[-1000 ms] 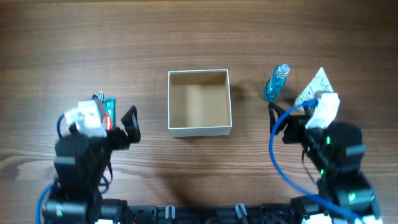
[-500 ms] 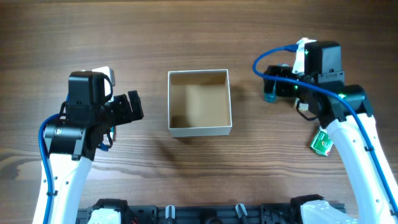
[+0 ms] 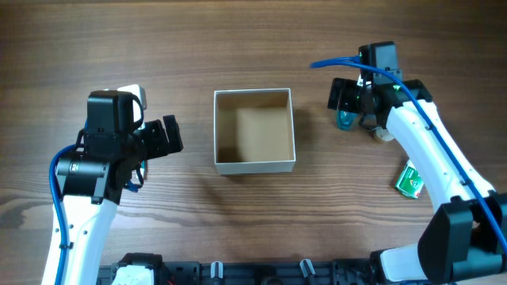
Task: Pack container
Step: 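Reach the right gripper to the blue Listerine bottle and grasp it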
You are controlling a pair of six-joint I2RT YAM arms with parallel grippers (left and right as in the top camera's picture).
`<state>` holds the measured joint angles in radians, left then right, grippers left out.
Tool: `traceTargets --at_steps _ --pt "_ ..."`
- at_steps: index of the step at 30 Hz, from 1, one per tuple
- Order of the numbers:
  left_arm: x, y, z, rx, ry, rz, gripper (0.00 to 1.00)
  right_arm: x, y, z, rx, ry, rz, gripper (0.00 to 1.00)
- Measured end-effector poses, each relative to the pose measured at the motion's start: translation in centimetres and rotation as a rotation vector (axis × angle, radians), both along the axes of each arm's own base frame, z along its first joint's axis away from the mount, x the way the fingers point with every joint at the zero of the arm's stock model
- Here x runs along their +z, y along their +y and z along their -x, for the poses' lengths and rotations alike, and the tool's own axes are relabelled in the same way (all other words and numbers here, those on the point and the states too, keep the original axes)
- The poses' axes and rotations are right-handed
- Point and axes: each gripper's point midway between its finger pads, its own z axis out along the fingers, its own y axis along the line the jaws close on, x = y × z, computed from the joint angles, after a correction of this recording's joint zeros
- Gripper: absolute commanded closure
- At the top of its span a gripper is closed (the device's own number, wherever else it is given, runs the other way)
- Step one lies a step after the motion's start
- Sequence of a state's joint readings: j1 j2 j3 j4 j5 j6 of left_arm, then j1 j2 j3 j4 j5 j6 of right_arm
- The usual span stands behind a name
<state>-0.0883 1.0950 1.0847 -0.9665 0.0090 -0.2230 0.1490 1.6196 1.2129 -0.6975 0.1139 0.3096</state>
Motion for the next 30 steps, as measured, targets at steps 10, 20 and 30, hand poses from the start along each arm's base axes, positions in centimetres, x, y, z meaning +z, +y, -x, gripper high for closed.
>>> traceTargets --at_steps 10,20,30 --pt "0.0 0.0 0.0 0.000 -0.001 0.000 0.00 -0.3 0.0 0.0 -0.081 0.004 -0.040 0.29" --pt "0.0 0.0 0.0 0.000 -0.001 0.000 0.00 -0.4 0.2 -1.1 -0.086 -0.051 -0.053 0.37" --pt "0.0 0.0 0.0 0.000 0.000 0.000 0.00 -0.4 -0.7 -1.2 -0.120 -0.060 -0.014 0.62"
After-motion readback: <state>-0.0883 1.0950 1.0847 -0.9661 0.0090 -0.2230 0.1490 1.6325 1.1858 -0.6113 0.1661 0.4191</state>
